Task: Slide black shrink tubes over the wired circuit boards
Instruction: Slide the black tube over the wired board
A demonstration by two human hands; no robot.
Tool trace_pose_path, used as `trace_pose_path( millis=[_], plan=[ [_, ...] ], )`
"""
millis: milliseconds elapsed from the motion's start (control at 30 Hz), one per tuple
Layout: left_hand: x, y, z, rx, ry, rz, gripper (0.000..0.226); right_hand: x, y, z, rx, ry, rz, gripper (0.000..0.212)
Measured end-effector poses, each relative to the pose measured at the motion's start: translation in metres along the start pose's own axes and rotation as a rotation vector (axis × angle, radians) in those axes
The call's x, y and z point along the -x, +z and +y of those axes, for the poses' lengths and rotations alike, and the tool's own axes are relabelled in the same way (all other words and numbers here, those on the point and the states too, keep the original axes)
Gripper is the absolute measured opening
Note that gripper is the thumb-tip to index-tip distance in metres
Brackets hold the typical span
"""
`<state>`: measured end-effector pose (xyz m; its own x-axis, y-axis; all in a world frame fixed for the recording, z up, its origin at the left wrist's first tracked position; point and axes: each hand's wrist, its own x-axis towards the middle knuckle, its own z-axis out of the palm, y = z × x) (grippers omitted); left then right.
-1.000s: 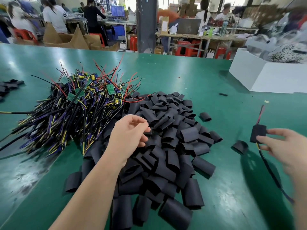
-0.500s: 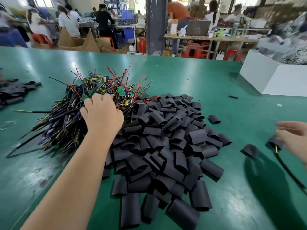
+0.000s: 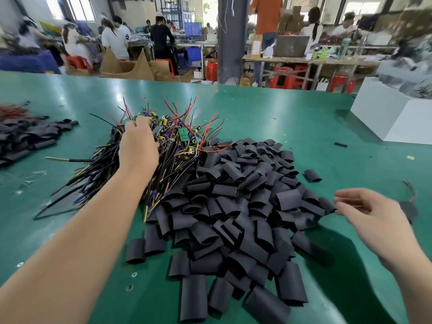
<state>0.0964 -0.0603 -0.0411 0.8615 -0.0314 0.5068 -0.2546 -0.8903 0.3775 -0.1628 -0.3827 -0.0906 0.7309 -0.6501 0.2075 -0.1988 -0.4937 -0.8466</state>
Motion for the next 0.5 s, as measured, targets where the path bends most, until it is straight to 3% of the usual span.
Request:
trace_pose_path(
  millis=[133,267,367,433,500],
  plan=[
    [-0.006,-0.005,0.0,0.007,-0.004,-0.111,0.016,0.005,0.001,-0.004,0.006,-0.006,0.014,0.021],
    [0.003,-0.021,0.022,0.144,0.072,0.031,0.02,0.016,0.007,-0.021,-0.119,-0.027,0.008,0.024],
    [0.029,-0.04,0.053,0.383,0.252,0.056,0.019,0.024,0.013,-0.043,-0.464,0.002,-0.153,0.025],
    [0.054,-0.05,0.072,0.523,0.362,-0.08,0.024,0.031,0.019,-0.057,-0.761,0.07,-0.351,0.022],
    [0.079,-0.055,0.085,0.595,0.445,-0.236,0.027,0.036,0.027,-0.067,-1.012,0.155,-0.486,0.04]
  ],
)
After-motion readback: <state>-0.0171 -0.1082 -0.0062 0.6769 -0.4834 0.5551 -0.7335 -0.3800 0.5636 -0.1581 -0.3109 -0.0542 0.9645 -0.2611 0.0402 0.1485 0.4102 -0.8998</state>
